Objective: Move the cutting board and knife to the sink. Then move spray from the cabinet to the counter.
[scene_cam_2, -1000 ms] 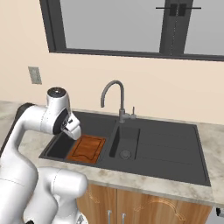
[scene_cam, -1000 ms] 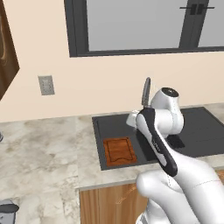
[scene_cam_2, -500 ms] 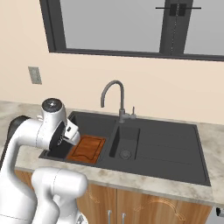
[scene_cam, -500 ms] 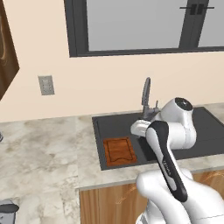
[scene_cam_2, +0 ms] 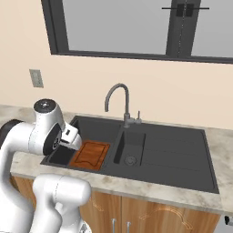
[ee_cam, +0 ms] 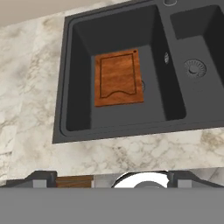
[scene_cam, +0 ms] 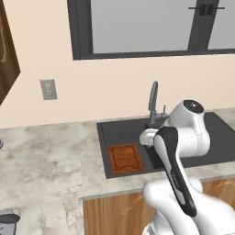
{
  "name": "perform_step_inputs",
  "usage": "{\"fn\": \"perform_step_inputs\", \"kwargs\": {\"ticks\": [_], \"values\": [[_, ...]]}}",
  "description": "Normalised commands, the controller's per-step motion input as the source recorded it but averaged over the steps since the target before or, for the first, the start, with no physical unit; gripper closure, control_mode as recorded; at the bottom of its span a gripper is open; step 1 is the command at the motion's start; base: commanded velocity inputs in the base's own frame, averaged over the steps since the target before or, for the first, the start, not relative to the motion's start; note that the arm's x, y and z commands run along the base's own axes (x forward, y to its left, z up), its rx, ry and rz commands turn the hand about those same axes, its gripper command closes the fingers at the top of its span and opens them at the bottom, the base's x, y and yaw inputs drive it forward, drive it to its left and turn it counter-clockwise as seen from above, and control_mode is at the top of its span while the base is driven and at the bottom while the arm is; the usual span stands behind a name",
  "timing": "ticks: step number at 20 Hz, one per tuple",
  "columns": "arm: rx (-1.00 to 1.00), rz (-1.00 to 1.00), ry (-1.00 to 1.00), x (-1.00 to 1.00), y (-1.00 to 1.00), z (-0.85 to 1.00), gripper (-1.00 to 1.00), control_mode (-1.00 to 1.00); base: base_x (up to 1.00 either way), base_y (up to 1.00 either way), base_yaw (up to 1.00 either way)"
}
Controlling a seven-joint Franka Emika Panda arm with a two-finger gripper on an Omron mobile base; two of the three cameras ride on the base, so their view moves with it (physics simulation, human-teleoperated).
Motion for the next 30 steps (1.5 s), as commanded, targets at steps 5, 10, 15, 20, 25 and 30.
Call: {"fn": "perform_step_inputs", "kwargs": {"ticks": [5, 10, 15, 20, 25, 30], "values": [[0.0, 0.0, 0.0, 0.0, 0.0, 0.0, -1.0, 1.0, 0.0, 0.0, 0.0], [0.0, 0.0, 0.0, 0.0, 0.0, 0.0, -1.0, 1.0, -0.48, -0.07, 0.0], [0.0, 0.0, 0.0, 0.0, 0.0, 0.0, -1.0, 1.0, -0.63, -0.17, 0.0], [0.0, 0.0, 0.0, 0.0, 0.0, 0.0, -1.0, 1.0, -0.68, -0.29, 0.11], [0.0, 0.0, 0.0, 0.0, 0.0, 0.0, -1.0, 1.0, -0.5, -0.28, 0.71], [0.0, 0.0, 0.0, 0.0, 0.0, 0.0, -1.0, 1.0, -0.34, -0.14, 0.89]]}}
